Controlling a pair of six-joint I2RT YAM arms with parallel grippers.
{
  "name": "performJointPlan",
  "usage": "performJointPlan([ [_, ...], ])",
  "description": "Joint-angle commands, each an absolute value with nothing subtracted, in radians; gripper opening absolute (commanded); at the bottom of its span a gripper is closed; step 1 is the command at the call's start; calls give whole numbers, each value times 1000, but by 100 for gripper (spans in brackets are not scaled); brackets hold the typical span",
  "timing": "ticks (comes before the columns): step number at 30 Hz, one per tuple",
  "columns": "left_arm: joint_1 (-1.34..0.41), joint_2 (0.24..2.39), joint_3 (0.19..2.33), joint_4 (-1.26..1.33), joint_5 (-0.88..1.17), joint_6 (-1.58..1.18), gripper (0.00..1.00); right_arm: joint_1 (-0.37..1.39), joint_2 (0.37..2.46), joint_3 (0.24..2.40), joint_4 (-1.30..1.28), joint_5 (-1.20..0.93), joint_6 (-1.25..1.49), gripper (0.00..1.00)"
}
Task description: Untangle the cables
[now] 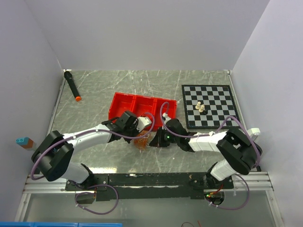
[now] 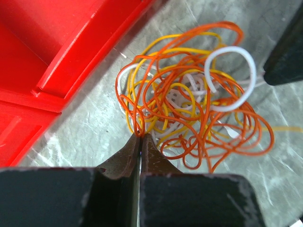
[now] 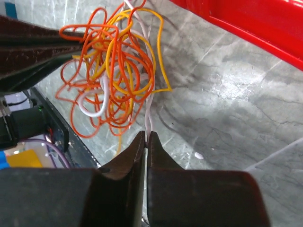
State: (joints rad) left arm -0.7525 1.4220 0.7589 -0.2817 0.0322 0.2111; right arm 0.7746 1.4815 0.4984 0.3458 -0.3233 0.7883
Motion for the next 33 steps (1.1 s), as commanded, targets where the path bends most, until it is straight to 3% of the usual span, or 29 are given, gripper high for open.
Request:
performJointPlan([
  [1, -756, 1376, 837, -369, 75, 186, 1, 779, 1468, 529, 374, -289, 796, 0],
  [9, -721, 1241, 933, -544, 117, 245, 1, 790, 1244, 494, 140, -129, 743, 0],
  [17, -536, 1177, 950, -607, 140, 331, 1, 795, 918, 528, -193, 78, 683, 0],
  [33, -453, 1074, 781, -623, 92, 445, 1, 781, 617, 860, -612, 518, 555, 0],
])
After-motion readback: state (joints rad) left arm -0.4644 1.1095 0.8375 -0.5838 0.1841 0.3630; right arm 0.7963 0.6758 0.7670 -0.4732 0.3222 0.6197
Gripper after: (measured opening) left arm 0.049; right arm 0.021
